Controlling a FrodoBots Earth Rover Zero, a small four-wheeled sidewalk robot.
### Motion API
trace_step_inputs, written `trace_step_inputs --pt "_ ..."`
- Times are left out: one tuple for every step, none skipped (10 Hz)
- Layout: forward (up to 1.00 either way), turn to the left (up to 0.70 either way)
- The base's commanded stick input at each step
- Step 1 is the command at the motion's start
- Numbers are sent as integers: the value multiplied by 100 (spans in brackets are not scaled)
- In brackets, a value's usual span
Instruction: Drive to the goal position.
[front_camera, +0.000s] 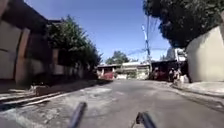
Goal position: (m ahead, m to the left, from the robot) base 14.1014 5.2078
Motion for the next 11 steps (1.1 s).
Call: trace_step_inputs --pt "100 -14" --pt "100 -34" --pt "100 -35" --pt "100 -36" --pt "100 -36" --pt "100 -36" --pt "100 -36" --pt "100 -34" --pt "100 -7" --pt "100 0" --pt "100 0"
